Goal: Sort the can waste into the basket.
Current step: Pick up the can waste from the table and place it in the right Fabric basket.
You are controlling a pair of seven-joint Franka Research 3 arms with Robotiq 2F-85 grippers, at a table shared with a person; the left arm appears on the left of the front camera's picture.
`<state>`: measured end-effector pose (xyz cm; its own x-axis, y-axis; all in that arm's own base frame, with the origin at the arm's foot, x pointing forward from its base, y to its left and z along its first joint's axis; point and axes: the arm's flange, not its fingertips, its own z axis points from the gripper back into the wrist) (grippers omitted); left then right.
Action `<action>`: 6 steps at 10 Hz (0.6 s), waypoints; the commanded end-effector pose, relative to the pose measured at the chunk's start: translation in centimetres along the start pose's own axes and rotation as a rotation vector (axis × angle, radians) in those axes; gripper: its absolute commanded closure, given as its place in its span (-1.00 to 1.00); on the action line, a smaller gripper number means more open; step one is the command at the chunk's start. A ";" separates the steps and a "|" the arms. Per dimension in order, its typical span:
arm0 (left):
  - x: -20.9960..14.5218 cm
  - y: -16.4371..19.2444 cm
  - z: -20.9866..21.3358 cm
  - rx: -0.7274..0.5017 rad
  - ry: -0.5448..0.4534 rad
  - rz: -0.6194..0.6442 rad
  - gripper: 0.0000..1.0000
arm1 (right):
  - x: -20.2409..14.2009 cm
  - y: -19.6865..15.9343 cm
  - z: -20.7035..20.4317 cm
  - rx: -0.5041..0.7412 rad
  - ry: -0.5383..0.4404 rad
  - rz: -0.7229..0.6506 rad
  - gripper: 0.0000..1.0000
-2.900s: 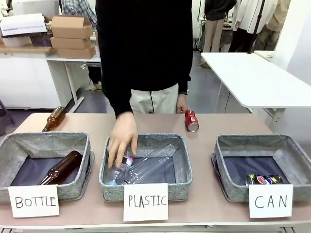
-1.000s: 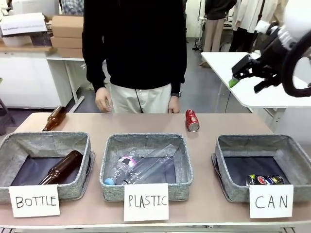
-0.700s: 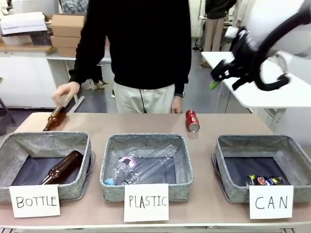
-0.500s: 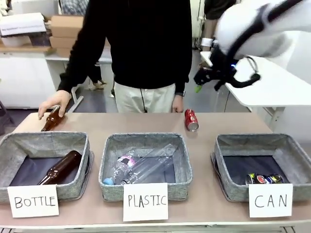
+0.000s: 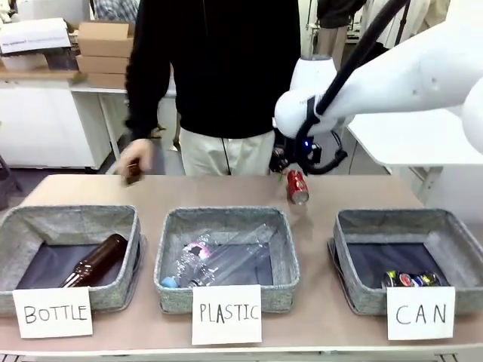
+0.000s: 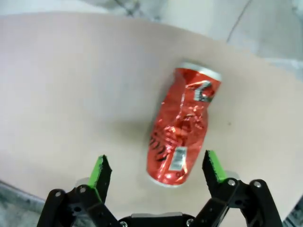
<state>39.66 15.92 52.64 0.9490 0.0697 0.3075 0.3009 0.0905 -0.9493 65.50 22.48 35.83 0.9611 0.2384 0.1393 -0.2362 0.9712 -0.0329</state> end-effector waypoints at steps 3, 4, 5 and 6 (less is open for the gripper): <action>-0.4 -0.2 -0.1 0.001 0.006 -0.006 -1.00 | 1.0 -0.9 -2.6 -0.108 0.072 -0.117 -1.00; -0.4 -0.2 -0.1 0.001 0.006 -0.006 -1.00 | 0.9 -1.3 -4.1 -0.070 0.064 -0.160 -1.00; -0.4 -0.2 -0.1 0.001 0.006 -0.006 -1.00 | 0.6 -1.8 -5.0 -0.046 0.044 -0.170 -1.00; -0.4 -0.2 -0.1 0.001 0.006 -0.006 -1.00 | 0.3 -2.0 -5.4 0.000 0.037 -0.179 -1.00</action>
<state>39.65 15.93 52.66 0.9489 0.0698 0.3079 0.3013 0.0907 -0.9492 66.80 20.78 30.47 0.9924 0.0955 0.0774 -0.0900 0.9934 -0.0716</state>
